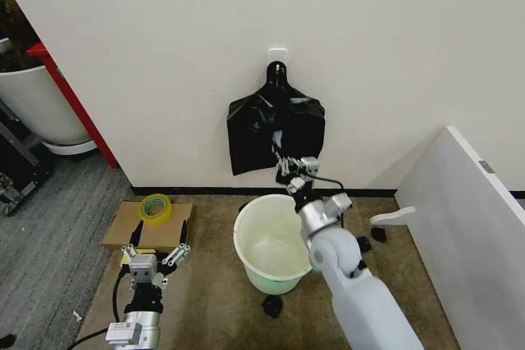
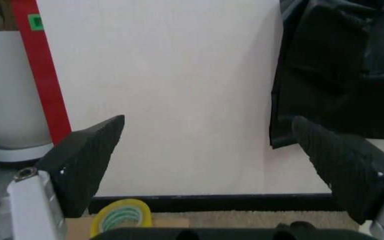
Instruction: Place the garbage bag over the trash bin.
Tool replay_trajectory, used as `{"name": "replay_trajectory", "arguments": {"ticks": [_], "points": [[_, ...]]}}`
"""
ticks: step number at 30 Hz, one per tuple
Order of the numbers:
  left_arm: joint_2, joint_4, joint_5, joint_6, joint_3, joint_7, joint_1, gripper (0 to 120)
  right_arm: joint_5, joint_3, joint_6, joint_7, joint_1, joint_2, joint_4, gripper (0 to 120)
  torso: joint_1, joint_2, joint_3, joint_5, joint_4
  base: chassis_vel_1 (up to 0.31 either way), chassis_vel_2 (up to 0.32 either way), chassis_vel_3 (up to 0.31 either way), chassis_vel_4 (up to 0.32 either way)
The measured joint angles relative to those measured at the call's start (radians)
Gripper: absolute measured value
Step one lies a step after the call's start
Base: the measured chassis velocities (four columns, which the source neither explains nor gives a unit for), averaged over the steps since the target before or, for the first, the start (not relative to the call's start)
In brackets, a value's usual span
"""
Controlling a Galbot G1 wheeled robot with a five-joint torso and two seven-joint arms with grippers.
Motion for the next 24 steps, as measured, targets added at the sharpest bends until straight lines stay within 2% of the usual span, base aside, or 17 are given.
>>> {"name": "replay_trajectory", "arguments": {"ticks": [13,16,24], "points": [[0.009,0.001,0.002,-0.002,0.006,-0.001,0.003,99,-0.183,0.03,0.124,-0.103,-0.275,-0.089,0.093,0,0.0,0.0,0.0,0.0,0.0,0.0,0.0,0.0,0.0],[0.01,0.001,0.003,-0.002,0.009,-0.001,0.002,99,-0.193,0.035,0.136,-0.123,-0.296,-0.107,0.099,0,0.0,0.0,0.0,0.0,0.0,0.0,0.0,0.0,0.0],[0.013,0.003,0.005,-0.003,0.013,-0.001,0.003,99,-0.228,0.09,0.215,-0.292,-0.339,-0.193,0.096,0,0.0,0.0,0.0,0.0001,0.0001,0.0,0.0,0.0,0.0]]}}
